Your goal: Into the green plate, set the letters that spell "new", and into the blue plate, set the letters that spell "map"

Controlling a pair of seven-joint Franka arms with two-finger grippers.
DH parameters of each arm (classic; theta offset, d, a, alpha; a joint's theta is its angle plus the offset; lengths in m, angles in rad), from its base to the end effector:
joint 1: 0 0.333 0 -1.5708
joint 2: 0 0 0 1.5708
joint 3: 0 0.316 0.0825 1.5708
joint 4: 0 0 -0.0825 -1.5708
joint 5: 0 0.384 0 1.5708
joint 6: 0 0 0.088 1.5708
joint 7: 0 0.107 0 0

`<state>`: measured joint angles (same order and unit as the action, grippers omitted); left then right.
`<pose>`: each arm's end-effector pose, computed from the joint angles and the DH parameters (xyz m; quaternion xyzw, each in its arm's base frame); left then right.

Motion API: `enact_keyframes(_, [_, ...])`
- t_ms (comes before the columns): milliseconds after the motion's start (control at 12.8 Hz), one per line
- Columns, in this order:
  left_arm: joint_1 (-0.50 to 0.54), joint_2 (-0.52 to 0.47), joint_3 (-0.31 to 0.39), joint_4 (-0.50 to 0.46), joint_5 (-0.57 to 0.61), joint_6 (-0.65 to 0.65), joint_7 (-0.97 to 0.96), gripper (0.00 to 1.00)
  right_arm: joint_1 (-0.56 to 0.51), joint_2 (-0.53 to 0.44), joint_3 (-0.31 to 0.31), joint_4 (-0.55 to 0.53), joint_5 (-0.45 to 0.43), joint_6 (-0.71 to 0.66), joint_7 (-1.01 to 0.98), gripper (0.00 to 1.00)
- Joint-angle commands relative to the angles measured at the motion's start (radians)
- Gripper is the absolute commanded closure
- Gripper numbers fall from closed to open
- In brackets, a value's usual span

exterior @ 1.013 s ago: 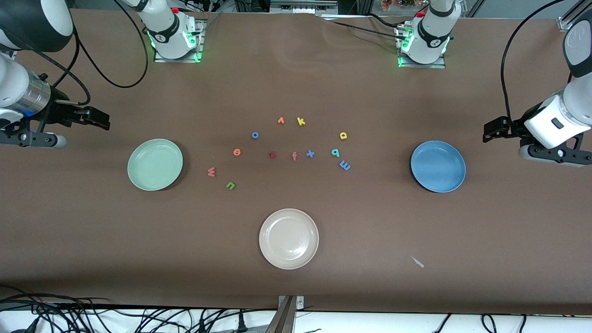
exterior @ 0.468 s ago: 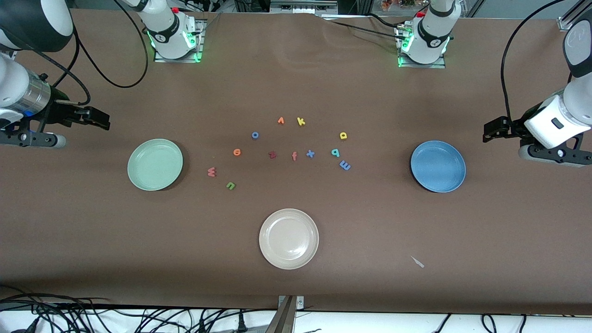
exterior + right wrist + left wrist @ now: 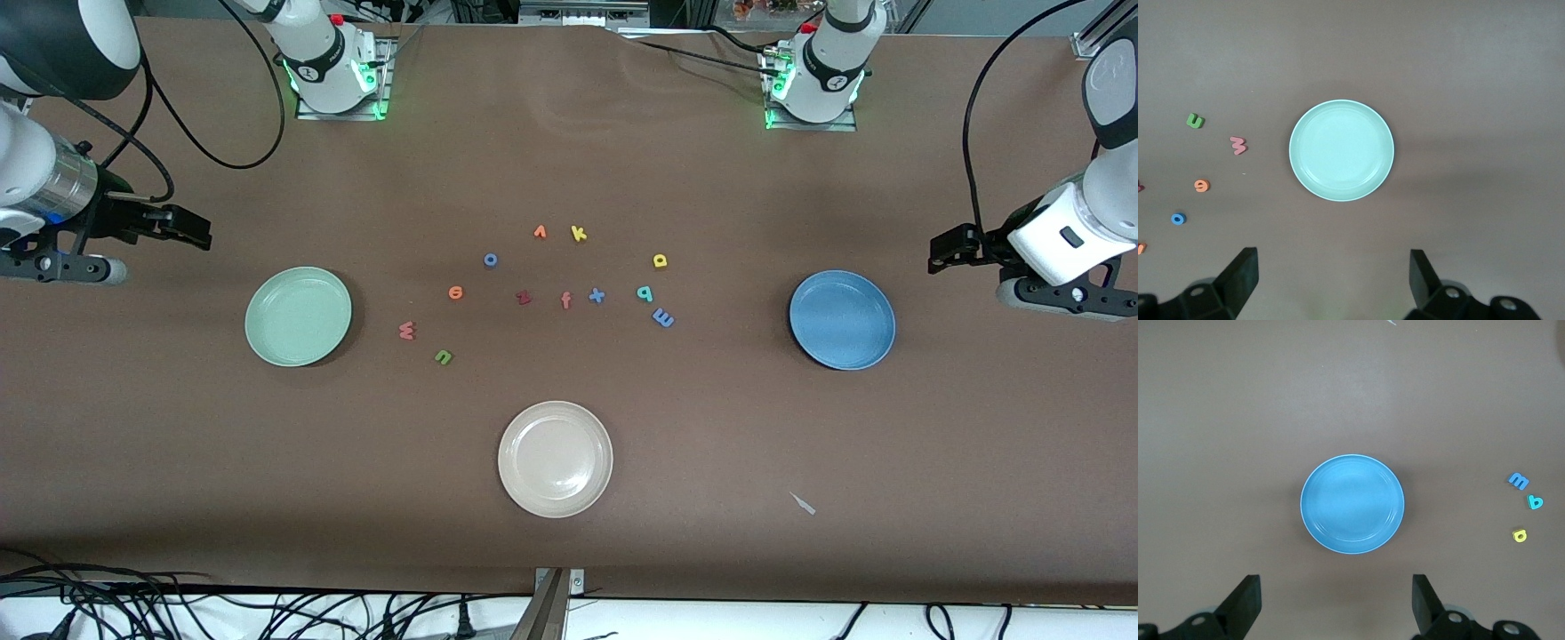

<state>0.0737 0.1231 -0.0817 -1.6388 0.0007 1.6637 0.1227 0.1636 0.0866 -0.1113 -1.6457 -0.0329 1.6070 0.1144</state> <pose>0.5904 -0.0023 0.5297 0.9967 -0.0652 -0.0485 0.0075 0.5749 0.0289 0.5436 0.9974 -0.0295 -0.0604 0.0263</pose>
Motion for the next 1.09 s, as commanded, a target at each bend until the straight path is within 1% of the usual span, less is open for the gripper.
enact_keyframes(0, [0.003,-0.014,0.000,-0.001,0.015,-0.015,0.017,0.00,0.001,-0.004,0.001,-0.002,0.016,0.001,0.008,0.00])
enact_keyframes(1013, [0.002,-0.019,0.000,0.004,0.015,-0.032,0.015,0.00,0.001,-0.004,0.001,0.000,0.016,0.001,0.008,0.00])
